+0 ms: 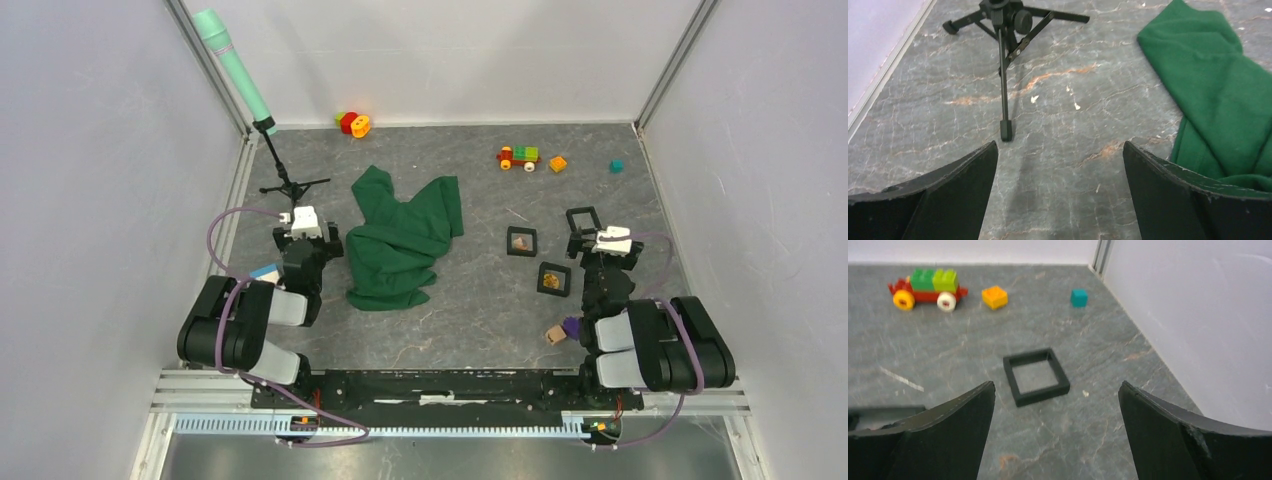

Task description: Remove the brooch from the garment

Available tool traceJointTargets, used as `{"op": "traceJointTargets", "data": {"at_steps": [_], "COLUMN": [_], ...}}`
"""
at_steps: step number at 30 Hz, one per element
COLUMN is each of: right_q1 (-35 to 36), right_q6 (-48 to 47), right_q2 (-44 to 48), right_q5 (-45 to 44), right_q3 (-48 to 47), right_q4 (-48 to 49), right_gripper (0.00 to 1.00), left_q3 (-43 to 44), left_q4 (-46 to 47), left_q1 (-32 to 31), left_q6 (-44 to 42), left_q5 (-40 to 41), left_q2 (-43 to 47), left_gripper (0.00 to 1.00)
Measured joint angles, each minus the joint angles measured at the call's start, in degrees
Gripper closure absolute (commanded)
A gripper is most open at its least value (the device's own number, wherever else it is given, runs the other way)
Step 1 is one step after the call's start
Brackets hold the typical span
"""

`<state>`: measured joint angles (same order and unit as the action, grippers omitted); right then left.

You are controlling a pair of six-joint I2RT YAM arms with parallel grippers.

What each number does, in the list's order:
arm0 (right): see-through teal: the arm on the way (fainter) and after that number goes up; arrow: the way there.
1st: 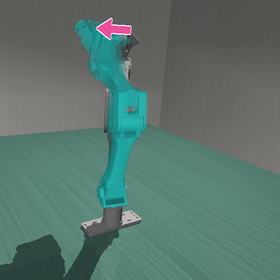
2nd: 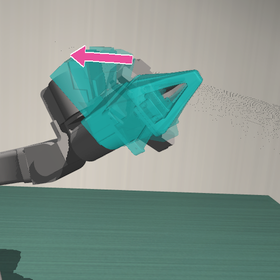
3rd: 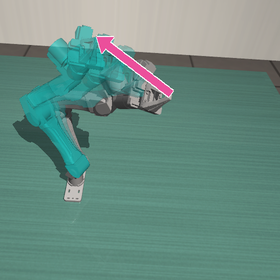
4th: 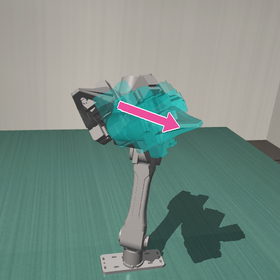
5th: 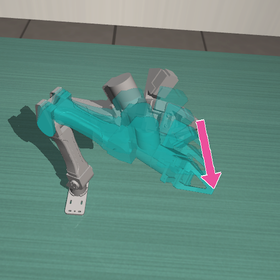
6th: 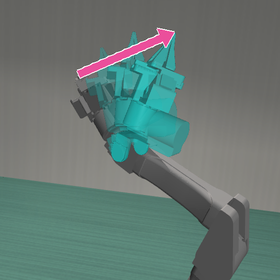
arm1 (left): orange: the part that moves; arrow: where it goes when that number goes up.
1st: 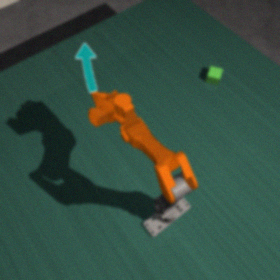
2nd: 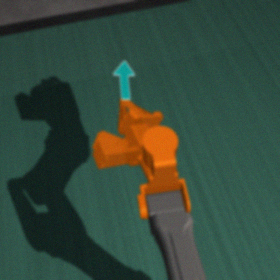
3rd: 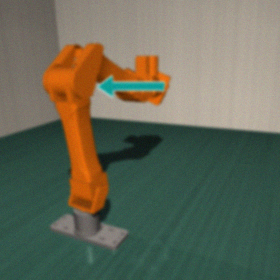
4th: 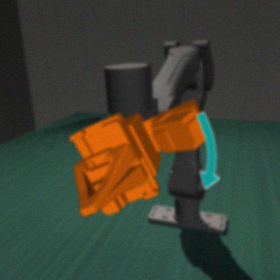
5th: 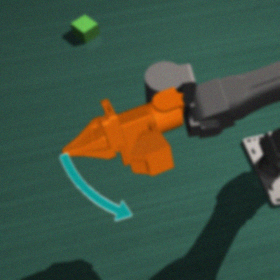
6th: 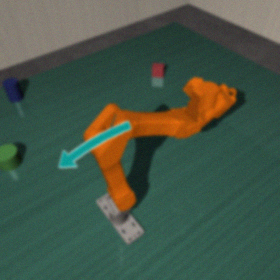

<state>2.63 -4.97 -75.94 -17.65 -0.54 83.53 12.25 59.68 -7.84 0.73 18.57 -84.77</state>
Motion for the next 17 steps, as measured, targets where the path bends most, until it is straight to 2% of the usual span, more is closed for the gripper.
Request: {"op": "traceJointTargets", "data": {"at_steps": [2,17], "right_q1": [0.7,2.62], "right_q6": [-1.14,-3.93], "right_q2": [-2.73,-2.89], "right_q5": [0.9,0.87], "right_q3": [0.02,0.02], "right_q4": [-1.22,-3.06], "right_gripper": [0.02,0.02], "left_q3": [0.59,1.33], "left_q4": [0.46,0.04], "left_q1": [0.0,0.5], "left_q6": [-0.07,-0.13], "left_q5": [-1.27,-3.96], "left_q2": [0.09,0.04], "left_gripper": [0.0,0.0]}}
